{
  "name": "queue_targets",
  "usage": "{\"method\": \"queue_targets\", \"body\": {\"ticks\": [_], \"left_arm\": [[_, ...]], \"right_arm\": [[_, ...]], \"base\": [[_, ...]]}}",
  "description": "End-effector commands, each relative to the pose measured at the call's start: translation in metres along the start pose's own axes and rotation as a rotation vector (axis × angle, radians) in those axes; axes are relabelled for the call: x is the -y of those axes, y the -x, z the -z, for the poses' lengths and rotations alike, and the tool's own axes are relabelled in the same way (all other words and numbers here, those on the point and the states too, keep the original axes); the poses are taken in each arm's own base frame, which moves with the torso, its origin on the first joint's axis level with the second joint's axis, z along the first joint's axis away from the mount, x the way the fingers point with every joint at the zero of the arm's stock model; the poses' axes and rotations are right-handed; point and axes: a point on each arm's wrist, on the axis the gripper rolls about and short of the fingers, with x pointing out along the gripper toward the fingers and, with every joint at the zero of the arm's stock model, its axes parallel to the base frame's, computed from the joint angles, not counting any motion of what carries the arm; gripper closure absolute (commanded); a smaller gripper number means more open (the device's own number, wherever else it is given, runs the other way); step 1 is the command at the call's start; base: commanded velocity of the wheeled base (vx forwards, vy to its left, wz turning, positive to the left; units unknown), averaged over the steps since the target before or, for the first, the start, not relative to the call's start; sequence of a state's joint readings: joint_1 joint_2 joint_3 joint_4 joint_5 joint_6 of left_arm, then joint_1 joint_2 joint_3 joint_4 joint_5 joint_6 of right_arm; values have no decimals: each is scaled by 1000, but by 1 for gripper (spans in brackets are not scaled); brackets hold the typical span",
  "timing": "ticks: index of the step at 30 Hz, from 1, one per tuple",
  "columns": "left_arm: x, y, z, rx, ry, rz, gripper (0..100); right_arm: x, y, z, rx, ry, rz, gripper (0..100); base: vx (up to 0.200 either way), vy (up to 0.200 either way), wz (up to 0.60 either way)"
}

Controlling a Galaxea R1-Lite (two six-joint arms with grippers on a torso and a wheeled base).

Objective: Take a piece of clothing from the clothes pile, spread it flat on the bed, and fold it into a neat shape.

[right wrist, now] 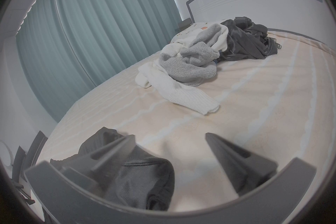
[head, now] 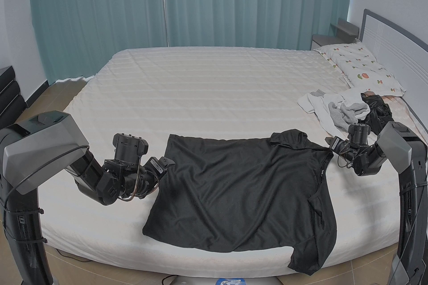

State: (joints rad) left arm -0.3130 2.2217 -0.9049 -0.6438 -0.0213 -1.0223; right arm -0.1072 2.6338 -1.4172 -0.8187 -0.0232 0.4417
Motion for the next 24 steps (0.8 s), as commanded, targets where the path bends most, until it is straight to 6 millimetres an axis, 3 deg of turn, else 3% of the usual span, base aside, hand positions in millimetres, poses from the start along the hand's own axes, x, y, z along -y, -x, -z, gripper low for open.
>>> {"method": "queue_targets", "body": {"ticks": [1, 2, 3, 4, 6, 10, 12, 18, 24], "left_arm": [[-1, 0, 1, -3, 1, -4, 0], [-1, 0, 1, -3, 1, -4, 0], [-1, 0, 1, -3, 0, -2, 0], [-1, 0, 1, -3, 0, -2, 0], [0, 1, 1, -2, 0, -1, 0], [-2, 1, 2, -5, 0, -6, 0], [-2, 3, 3, -7, -1, -7, 0], [-2, 2, 5, -13, -4, -10, 0], [-3, 2, 4, -11, -4, -12, 0]], "right_arm": [[9, 31, -12, -48, -26, -17, 0], [8, 34, -12, -53, -25, -20, 0], [3, 49, -14, -79, -21, -36, 0], [3, 49, -14, -79, -21, -36, 0], [-15, 77, -7, -132, 7, -67, 0], [-37, 103, 3, -183, 36, -100, 0], [-56, 121, 22, -246, 72, -121, 0], [-71, 132, 61, -327, 156, -92, 0], [-64, 132, 85, -378, 293, -42, 0]], "base": [[0, 0, 0], [0, 0, 0], [0, 0, 0], [0, 0, 0], [0, 0, 0], [0, 0, 0], [0, 0, 0], [0, 0, 0], [0, 0, 0]]}}
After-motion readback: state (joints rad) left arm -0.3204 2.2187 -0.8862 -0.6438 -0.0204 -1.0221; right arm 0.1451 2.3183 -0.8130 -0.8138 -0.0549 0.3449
